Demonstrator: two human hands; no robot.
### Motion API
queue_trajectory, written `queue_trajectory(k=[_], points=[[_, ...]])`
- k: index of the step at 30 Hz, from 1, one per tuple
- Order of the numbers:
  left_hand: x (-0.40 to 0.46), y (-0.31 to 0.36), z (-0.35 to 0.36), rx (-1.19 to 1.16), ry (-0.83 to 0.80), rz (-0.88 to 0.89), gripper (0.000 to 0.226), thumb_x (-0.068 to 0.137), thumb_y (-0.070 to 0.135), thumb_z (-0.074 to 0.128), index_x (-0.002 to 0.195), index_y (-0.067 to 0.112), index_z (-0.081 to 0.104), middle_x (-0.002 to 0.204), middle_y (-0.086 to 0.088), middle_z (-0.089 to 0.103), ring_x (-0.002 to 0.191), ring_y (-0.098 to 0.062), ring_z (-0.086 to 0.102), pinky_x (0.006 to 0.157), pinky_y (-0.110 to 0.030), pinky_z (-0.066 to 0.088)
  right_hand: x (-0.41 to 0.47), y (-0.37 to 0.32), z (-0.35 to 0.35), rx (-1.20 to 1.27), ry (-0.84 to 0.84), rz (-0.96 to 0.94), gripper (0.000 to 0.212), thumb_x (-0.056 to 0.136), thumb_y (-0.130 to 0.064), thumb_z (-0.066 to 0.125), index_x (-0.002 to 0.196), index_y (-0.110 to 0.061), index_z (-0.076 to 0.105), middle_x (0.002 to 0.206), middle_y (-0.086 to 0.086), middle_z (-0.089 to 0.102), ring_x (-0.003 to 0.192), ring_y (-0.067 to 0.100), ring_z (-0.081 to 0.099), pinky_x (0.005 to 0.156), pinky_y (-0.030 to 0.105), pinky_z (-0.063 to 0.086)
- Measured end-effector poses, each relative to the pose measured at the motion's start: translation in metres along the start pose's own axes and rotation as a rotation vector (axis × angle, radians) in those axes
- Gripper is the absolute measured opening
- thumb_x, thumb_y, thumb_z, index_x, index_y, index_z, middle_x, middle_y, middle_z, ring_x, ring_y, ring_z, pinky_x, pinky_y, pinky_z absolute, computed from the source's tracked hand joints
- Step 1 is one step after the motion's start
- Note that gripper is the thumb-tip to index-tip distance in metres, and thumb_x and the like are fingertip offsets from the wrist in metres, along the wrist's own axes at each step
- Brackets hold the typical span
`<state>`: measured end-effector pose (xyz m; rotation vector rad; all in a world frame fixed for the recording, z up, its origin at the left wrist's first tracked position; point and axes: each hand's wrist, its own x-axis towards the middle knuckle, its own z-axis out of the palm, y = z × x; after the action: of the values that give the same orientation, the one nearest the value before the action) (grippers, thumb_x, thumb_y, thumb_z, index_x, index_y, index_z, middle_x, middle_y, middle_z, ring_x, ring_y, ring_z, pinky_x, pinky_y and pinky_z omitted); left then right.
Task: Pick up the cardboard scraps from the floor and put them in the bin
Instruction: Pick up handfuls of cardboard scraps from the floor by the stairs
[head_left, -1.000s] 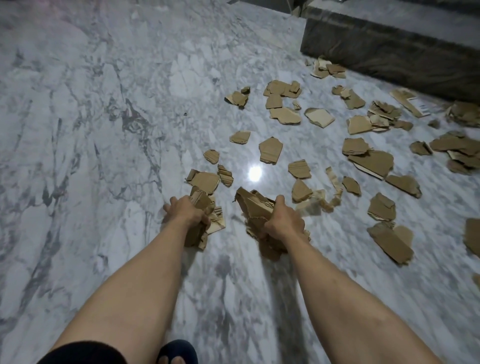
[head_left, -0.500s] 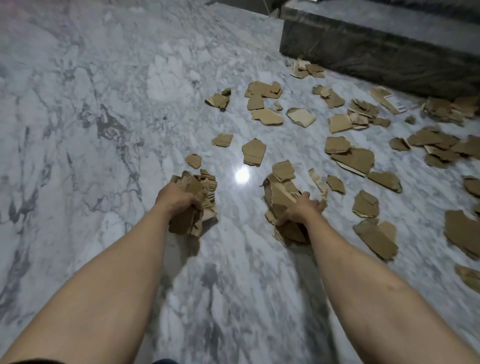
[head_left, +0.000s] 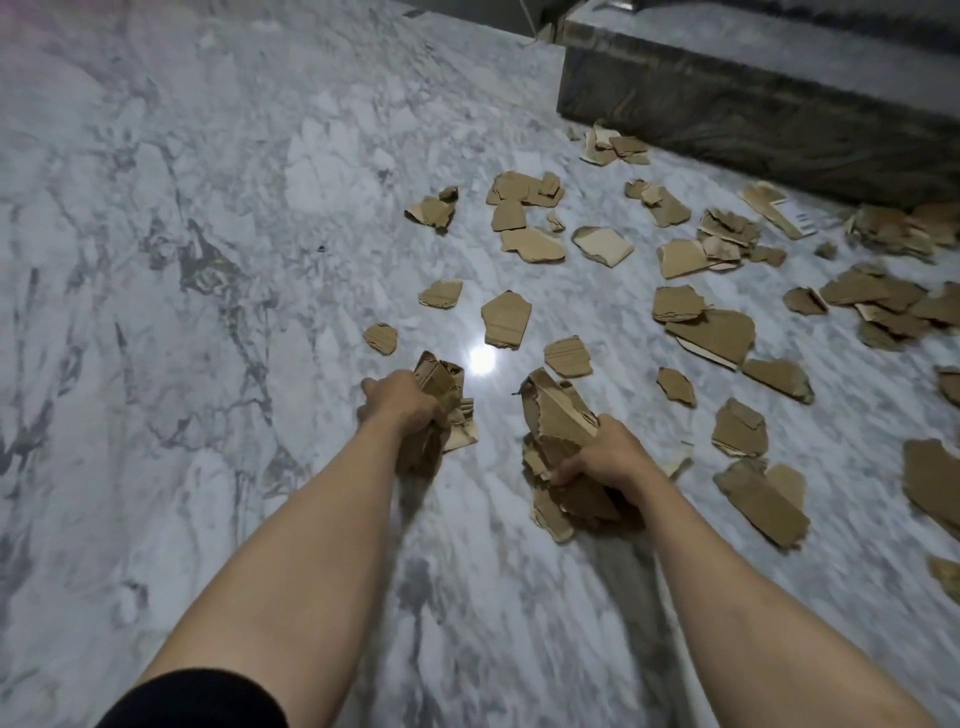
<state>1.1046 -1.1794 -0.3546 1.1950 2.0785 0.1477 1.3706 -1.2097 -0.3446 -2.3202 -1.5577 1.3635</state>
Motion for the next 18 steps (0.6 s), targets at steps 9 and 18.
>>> queue_trajectory(k=[9,18], points=[[-0.001,-0.009,0.001,0.048,0.009,0.243,0.074,0.056,0.03,0.091,0.121,0.012,0.061,0.144,-0.008,0.028,0.123,-0.037,0.046,0.1,-0.043,0.049,-0.001,-0.041,-0.049,-0.097,-0.148,-0.151,0.081,0.055,-0.016,0.094,0.118,-0.021,0.043,0.105,0.004,0.059,0.091,0.026,0.059,0.069,0.036,0.05],[0.002,0.012,0.004,0.199,-0.146,0.435,0.078,0.055,0.023,0.09,0.125,0.027,0.056,0.119,-0.006,0.064,0.106,-0.03,0.06,0.082,-0.034,0.052,0.015,-0.059,-0.01,-0.526,-0.255,-0.212,0.119,0.057,-0.027,0.089,0.146,-0.047,0.012,0.147,0.004,0.043,0.117,0.033,0.054,0.095,0.049,0.049]])
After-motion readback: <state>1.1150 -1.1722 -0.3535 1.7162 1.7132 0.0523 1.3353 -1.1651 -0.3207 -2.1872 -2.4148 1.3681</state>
